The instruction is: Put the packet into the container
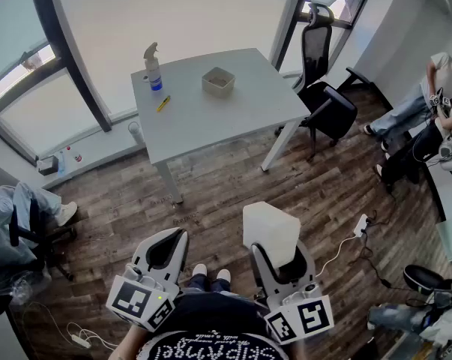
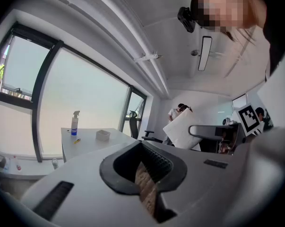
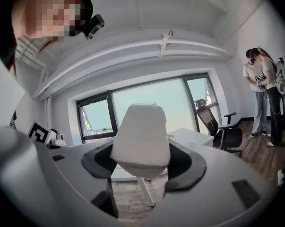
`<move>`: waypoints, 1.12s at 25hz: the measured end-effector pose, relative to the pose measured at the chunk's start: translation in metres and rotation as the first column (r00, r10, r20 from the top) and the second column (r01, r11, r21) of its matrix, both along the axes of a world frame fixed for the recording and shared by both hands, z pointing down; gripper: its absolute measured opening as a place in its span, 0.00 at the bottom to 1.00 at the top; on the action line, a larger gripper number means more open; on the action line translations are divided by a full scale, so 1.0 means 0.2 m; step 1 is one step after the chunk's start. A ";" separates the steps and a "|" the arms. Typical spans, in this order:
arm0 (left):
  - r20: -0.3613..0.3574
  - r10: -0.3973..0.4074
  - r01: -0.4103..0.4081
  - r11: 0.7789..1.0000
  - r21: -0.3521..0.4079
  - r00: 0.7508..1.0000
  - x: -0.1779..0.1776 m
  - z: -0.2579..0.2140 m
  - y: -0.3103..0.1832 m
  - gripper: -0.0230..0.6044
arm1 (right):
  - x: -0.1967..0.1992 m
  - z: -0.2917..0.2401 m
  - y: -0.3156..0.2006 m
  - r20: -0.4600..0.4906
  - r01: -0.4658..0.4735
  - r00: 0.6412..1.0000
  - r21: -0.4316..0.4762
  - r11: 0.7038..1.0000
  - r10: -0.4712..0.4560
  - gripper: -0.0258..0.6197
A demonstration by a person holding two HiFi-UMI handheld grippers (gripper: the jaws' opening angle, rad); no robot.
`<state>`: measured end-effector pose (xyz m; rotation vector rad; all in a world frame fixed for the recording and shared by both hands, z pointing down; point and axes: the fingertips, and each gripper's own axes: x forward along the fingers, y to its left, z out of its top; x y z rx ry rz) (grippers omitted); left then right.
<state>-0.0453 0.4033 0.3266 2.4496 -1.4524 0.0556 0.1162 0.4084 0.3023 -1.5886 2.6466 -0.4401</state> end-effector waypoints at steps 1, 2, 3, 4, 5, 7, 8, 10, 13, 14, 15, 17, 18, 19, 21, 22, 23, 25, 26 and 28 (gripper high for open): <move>-0.001 0.001 -0.001 1.000 0.001 1.000 0.00 0.00 0.00 0.05 | 0.00 0.00 0.00 0.001 0.003 1.000 -0.001 1.000 -0.003 0.47; -0.001 0.003 -0.003 1.000 0.003 1.000 0.01 0.00 0.00 0.05 | 0.00 0.00 0.00 0.002 0.006 1.000 -0.001 1.000 -0.006 0.47; -0.001 0.005 -0.005 1.000 0.004 1.000 0.01 0.00 0.00 0.05 | 0.00 0.00 0.01 0.003 0.008 1.000 -0.002 1.000 -0.008 0.47; 0.000 0.006 -0.006 1.000 0.006 1.000 0.02 -0.01 0.00 0.05 | 0.00 0.00 0.01 0.003 0.010 1.000 -0.002 1.000 -0.010 0.47; 0.001 0.006 -0.006 1.000 0.007 1.000 0.03 -0.01 0.00 0.05 | 0.01 0.00 0.01 0.003 0.012 1.000 -0.003 1.000 -0.012 0.47; 0.002 0.005 -0.005 1.000 0.009 1.000 0.04 -0.01 0.01 0.05 | 0.02 0.01 0.01 0.003 0.016 1.000 -0.004 1.000 -0.016 0.47; 0.003 0.003 -0.003 1.000 0.009 1.000 0.05 -0.01 0.01 0.05 | 0.03 0.01 0.01 0.004 0.017 1.000 -0.004 1.000 -0.017 0.47; 0.008 -0.002 0.001 1.000 0.009 1.000 0.06 -0.01 0.02 0.05 | 0.04 0.01 0.02 0.006 0.021 1.000 -0.004 1.000 -0.021 0.47; 0.016 -0.006 0.006 1.000 0.005 1.000 0.08 0.00 0.02 0.05 | 0.06 0.01 0.03 0.009 0.045 0.999 -0.006 0.999 -0.045 0.47; 0.017 -0.008 0.008 1.000 0.005 1.000 0.09 0.00 0.02 0.05 | 0.06 0.02 0.04 0.009 0.060 0.998 -0.009 0.998 -0.060 0.47; 0.017 -0.009 0.009 1.000 0.006 1.000 0.10 0.00 0.02 0.05 | 0.07 0.02 0.04 0.010 0.074 0.997 -0.013 0.997 -0.074 0.47; 0.012 -0.011 0.011 1.000 0.006 1.000 0.13 -0.01 0.02 0.05 | 0.09 0.03 0.04 0.024 0.086 0.996 -0.020 0.996 -0.086 0.47; 0.011 -0.012 0.011 1.000 0.006 1.000 0.14 -0.01 0.02 0.05 | 0.10 0.03 0.04 0.032 0.085 0.996 -0.024 0.996 -0.085 0.47; 0.012 -0.012 0.012 1.000 0.008 1.000 0.16 -0.01 0.02 0.05 | 0.13 0.03 0.04 0.039 0.083 0.996 -0.026 0.996 -0.082 0.47; 0.014 -0.015 0.014 1.000 0.013 1.000 0.20 -0.01 0.03 0.05 | 0.17 0.04 0.04 0.044 0.077 0.996 -0.028 0.997 -0.076 0.47; 0.014 -0.016 0.016 1.000 0.015 1.000 0.22 -0.01 0.03 0.05 | 0.20 0.04 0.04 0.045 0.075 0.996 -0.027 0.997 -0.073 0.47; 0.013 -0.018 0.018 1.000 0.016 1.000 0.24 0.00 0.04 0.05 | 0.22 0.05 0.04 0.044 0.073 0.996 -0.027 0.997 -0.072 0.47; 0.010 -0.026 0.025 1.000 0.014 1.000 0.28 0.02 0.06 0.05 | 0.28 0.06 0.05 0.045 0.072 0.997 -0.029 0.997 -0.071 0.47; 0.007 -0.031 0.031 0.999 0.012 0.999 0.29 0.03 0.06 0.05 | 0.30 0.07 0.05 0.046 0.071 0.997 -0.031 0.997 -0.070 0.47; 0.003 -0.043 0.043 0.999 0.011 0.999 0.31 0.04 0.06 0.05 | 0.33 0.08 0.05 0.045 0.070 0.997 -0.034 0.997 -0.068 0.47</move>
